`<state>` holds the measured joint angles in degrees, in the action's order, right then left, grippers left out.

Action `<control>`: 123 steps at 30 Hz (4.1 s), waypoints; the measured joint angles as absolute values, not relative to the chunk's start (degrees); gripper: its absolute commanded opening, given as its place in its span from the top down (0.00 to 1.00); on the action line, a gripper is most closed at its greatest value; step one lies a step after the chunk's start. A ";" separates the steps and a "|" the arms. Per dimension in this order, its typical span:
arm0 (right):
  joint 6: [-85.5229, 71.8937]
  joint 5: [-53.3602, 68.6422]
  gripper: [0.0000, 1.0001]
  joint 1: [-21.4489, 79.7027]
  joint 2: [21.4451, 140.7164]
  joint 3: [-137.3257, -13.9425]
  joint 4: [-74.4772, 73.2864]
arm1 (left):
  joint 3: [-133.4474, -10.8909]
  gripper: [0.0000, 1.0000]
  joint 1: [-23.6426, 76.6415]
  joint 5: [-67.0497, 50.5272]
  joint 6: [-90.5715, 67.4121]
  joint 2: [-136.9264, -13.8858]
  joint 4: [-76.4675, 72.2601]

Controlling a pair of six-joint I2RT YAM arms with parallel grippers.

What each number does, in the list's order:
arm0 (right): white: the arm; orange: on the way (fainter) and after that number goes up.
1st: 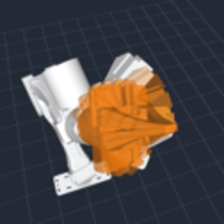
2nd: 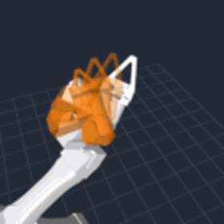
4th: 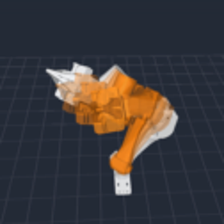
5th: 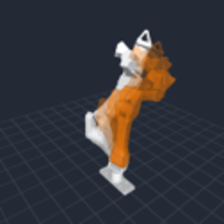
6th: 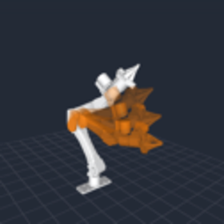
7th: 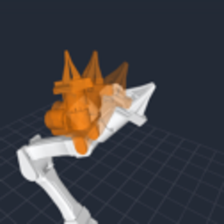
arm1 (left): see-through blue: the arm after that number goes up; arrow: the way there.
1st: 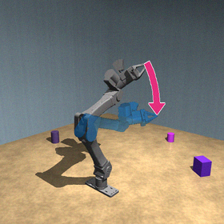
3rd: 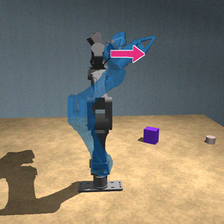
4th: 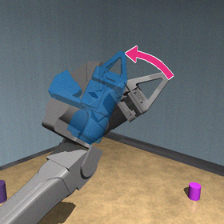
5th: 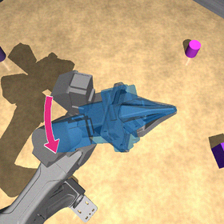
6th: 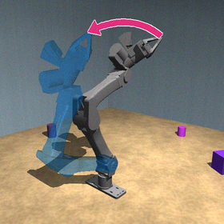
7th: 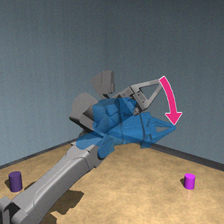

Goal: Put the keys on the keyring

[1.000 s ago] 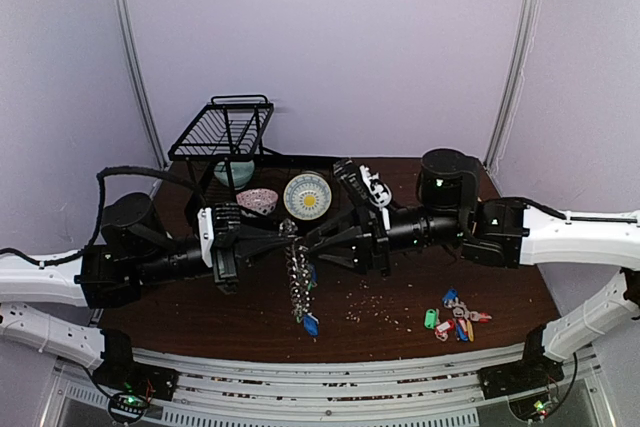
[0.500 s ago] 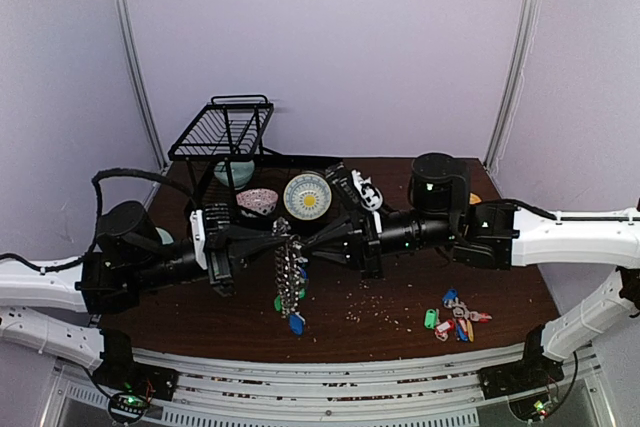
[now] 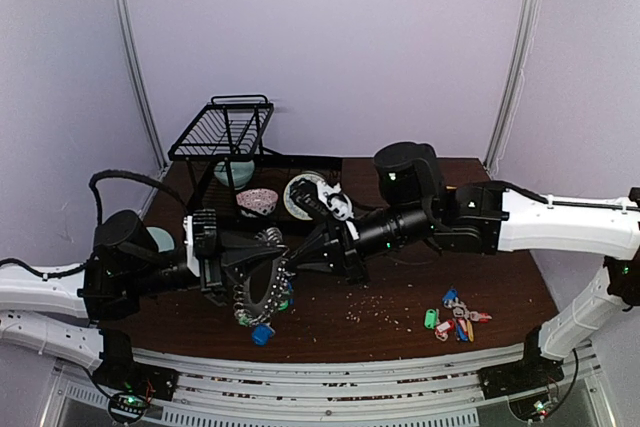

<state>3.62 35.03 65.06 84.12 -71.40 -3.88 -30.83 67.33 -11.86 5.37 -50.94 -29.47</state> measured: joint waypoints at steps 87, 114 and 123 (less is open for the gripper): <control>20.21 6.70 1.00 69.54 81.32 -89.76 -37.32 | -48.40 0.80 66.72 -8.38 9.65 -63.07 -8.78; 14.92 15.40 0.80 65.23 75.77 -76.86 -24.12 | -43.46 1.00 66.52 -11.55 8.47 -60.84 -12.14; 10.31 19.79 0.92 65.28 75.22 -71.75 -15.88 | -43.38 1.00 66.52 -11.64 8.49 -60.29 -13.39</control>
<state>10.31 19.79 65.28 75.22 -71.75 -15.88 -43.38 66.52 -11.64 8.49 -60.29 -13.39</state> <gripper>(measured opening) 0.161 0.006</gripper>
